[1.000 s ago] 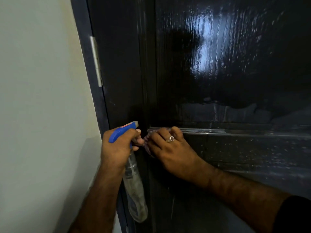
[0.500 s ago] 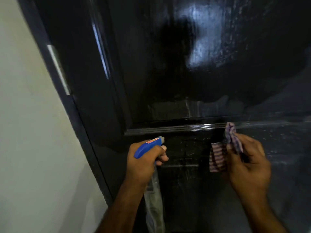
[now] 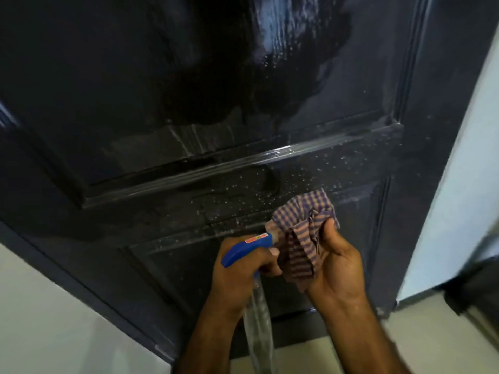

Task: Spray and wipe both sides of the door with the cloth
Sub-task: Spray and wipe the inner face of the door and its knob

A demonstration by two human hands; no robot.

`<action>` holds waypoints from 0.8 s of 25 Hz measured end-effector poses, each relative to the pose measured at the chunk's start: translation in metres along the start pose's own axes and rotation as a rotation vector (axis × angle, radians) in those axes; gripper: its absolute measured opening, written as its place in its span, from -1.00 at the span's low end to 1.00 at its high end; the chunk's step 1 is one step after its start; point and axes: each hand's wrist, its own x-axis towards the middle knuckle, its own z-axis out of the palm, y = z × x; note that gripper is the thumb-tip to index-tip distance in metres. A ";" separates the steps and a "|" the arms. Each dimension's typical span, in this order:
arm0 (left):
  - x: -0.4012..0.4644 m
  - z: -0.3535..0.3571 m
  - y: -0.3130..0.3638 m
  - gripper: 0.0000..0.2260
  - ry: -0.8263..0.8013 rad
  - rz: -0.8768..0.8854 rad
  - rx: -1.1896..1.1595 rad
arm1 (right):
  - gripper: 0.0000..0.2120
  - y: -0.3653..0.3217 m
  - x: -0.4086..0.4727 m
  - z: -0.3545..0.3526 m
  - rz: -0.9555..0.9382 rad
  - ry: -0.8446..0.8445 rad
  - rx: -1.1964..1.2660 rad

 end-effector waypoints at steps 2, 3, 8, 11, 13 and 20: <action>-0.003 0.017 -0.008 -0.80 0.005 -0.042 -0.004 | -0.46 -0.007 -0.002 -0.017 0.019 0.002 -0.035; -0.003 0.023 -0.013 -0.78 -0.001 -0.042 0.016 | -0.44 -0.011 -0.002 -0.025 0.026 0.002 -0.038; 0.000 0.045 -0.027 -0.73 0.005 -0.050 0.037 | -0.43 -0.019 -0.002 -0.050 0.055 0.016 -0.095; 0.005 0.049 -0.024 -0.79 0.058 -0.064 0.035 | -0.54 -0.021 -0.001 -0.035 -0.150 0.010 -0.286; 0.012 0.049 -0.013 -0.88 0.074 -0.063 -0.001 | -0.67 -0.047 0.004 -0.010 -0.544 -0.004 -0.459; 0.036 0.029 0.020 -0.82 0.162 0.117 -0.026 | -0.80 -0.114 0.070 0.044 -1.451 0.285 -1.126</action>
